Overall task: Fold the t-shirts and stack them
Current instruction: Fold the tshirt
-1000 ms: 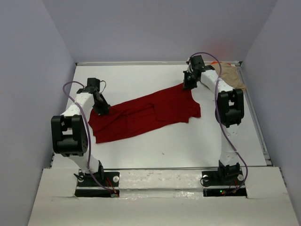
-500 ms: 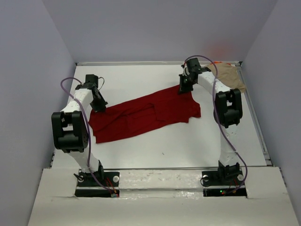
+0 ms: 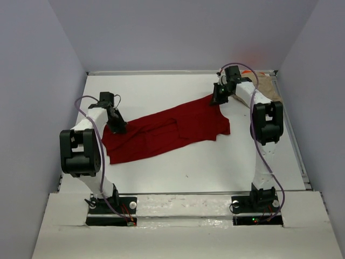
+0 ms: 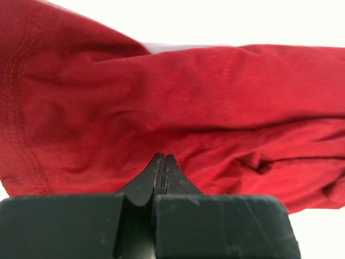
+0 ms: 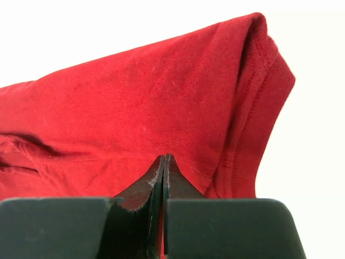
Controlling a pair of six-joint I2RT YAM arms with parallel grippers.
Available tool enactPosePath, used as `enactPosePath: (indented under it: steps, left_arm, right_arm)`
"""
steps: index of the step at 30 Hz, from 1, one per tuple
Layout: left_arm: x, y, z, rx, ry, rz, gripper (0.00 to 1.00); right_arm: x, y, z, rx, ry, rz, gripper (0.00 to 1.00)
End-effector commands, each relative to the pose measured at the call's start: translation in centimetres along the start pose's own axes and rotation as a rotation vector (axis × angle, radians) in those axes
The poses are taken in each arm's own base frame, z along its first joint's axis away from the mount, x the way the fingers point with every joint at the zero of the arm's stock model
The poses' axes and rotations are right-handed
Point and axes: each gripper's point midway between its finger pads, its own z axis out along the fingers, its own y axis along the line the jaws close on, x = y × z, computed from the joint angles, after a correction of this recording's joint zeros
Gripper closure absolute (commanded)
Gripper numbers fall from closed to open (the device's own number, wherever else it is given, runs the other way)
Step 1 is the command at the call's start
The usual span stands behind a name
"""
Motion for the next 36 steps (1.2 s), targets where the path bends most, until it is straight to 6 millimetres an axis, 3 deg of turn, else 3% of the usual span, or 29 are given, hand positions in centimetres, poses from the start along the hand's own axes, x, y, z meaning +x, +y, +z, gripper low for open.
enactPosePath:
  steps: [1,5,8,11,12,15,16,19,23,28,31,36]
  left_arm:
    - [-0.6,-1.8,-2.6,0.098,-0.049,0.031,1.00]
    - [-0.1,-2.1,-3.2,0.123,-0.038,0.019,1.00]
    - [-1.6,-1.4,-4.2,0.056,-0.119,0.025,1.00]
    - [-3.3,-1.5,-5.6,0.046,-0.208,0.057,1.00]
    - [-3.5,-2.3,-6.3,0.097,-0.227,0.069,1.00]
    - [-3.5,-3.3,-6.6,0.150,-0.223,0.081,1.00]
    - [-3.4,-3.4,-6.6,0.153,-0.214,0.078,1.00]
    - [-3.3,-3.1,-6.3,0.139,-0.210,0.063,1.00]
    - [-3.4,-1.5,-5.7,0.048,-0.218,0.038,1.00]
    - [-2.7,1.5,-4.1,-0.129,-0.172,-0.021,1.00]
    - [-1.7,2.6,-3.4,-0.185,-0.141,-0.046,1.00]
    - [-0.5,3.4,-3.0,-0.216,-0.117,-0.079,1.00]
  right_arm:
    - [-2.0,1.3,-1.4,-0.052,-0.066,-0.044,1.00]
    - [-1.6,1.0,-1.4,-0.037,-0.053,-0.041,1.00]
    - [-1.3,-0.3,-1.2,0.018,-0.047,-0.078,1.00]
    - [-1.1,1.5,-1.4,-0.092,-0.034,-0.126,1.00]
    - [-0.9,4.0,-1.7,-0.243,-0.027,-0.152,1.00]
    - [-0.9,6.8,-2.6,-0.442,0.001,-0.151,1.00]
    - [-1.3,7.2,-2.8,-0.413,0.000,-0.134,1.00]
    - [-3.3,3.2,-3.4,-0.065,-0.067,-0.090,1.00]
    - [-3.6,-1.9,-5.2,0.296,-0.086,-0.027,1.00]
    - [-1.6,-6.7,-5.8,0.575,-0.020,-0.012,1.00]
    - [-0.4,-7.2,-5.4,0.632,0.015,-0.025,1.00]
    - [0.8,-6.7,-4.1,0.569,0.052,-0.011,1.00]
